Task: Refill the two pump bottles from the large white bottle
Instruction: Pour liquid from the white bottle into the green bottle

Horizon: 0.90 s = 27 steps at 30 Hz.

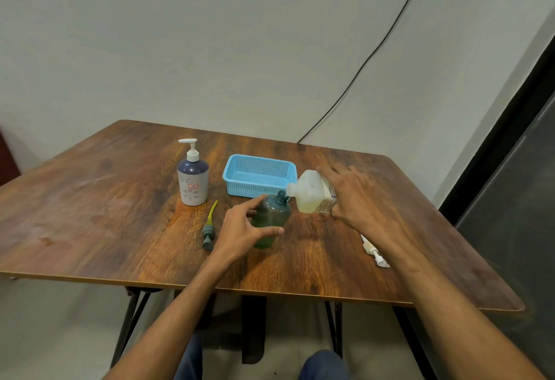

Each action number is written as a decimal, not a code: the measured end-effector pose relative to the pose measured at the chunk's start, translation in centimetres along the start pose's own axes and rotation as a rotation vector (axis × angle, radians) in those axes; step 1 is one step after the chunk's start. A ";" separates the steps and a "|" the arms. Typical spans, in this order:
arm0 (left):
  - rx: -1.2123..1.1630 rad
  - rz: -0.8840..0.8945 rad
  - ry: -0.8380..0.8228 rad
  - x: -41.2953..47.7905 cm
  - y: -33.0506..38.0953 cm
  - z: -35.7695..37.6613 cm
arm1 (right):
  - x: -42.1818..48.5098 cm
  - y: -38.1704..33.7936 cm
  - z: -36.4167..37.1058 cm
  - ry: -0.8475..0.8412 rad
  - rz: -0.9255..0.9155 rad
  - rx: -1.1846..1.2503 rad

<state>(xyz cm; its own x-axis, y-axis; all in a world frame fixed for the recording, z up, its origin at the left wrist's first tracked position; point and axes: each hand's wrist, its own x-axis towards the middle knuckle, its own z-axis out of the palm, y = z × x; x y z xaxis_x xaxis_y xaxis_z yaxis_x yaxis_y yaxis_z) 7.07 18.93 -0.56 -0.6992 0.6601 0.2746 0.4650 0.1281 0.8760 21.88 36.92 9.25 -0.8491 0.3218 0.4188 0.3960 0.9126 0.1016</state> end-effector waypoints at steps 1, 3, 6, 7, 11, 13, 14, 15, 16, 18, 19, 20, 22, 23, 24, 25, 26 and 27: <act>-0.001 0.002 -0.001 0.0 0.0 0.0 | 0.0 0.0 0.0 0.002 -0.001 0.001; -0.001 0.003 -0.002 0.0 -0.1 0.0 | 0.0 0.0 0.1 0.007 -0.006 -0.004; 0.005 0.004 -0.001 0.0 -0.2 0.0 | -0.1 0.0 0.2 0.013 -0.008 0.000; 0.007 0.005 -0.002 0.0 -0.2 0.0 | 0.0 0.0 0.2 0.015 -0.006 0.008; 0.003 0.004 0.001 0.1 -0.1 0.0 | 0.0 0.0 0.3 0.013 0.000 0.007; 0.000 0.005 0.000 0.1 -0.1 0.0 | 0.0 0.0 0.2 0.014 -0.001 0.003; -0.002 0.009 0.001 0.0 -0.1 0.0 | 0.0 0.0 0.1 0.011 -0.003 -0.010; -0.004 0.013 0.003 0.0 -0.1 0.0 | -0.1 -0.1 0.0 0.006 -0.006 -0.025; -0.005 0.017 0.005 0.0 -0.1 0.0 | -0.1 -0.1 -0.1 0.004 -0.008 -0.034; -0.004 0.017 0.007 0.0 -0.1 0.0 | 0.0 -0.2 -0.2 0.006 -0.006 -0.031; -0.003 0.017 0.006 0.0 -0.1 0.1 | 0.0 -0.2 -0.2 0.005 -0.005 -0.029; -0.003 0.017 0.005 0.0 -0.1 0.1 | 0.0 -0.2 -0.2 0.003 -0.005 -0.028; -0.004 0.017 -0.001 0.0 -0.1 0.0 | -0.1 -0.2 -0.2 0.000 -0.005 -0.024; -0.003 0.015 -0.003 0.0 -0.1 0.0 | -0.1 -0.2 -0.3 0.003 -0.006 -0.027; -0.001 0.011 -0.003 0.0 -0.2 0.0 | -0.1 -0.2 -0.4 0.005 -0.008 -0.032; 0.001 0.009 -0.004 0.1 -0.2 0.0 | -0.1 -0.2 -0.4 0.006 -0.008 -0.036; 0.001 0.008 -0.003 0.1 -0.2 0.0 | -0.1 -0.2 -0.5 0.005 -0.007 -0.039; -0.001 0.009 -0.003 0.1 -0.3 0.0 | -0.1 -0.3 -0.4 0.001 -0.006 -0.043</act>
<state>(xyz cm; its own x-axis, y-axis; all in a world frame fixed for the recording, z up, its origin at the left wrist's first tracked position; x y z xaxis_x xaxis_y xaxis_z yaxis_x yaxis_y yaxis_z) 6.91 18.97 -0.80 -0.6929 0.6638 0.2815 0.4711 0.1212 0.8737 22.06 36.53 9.55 -0.8511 0.3159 0.4193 0.4054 0.9029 0.1427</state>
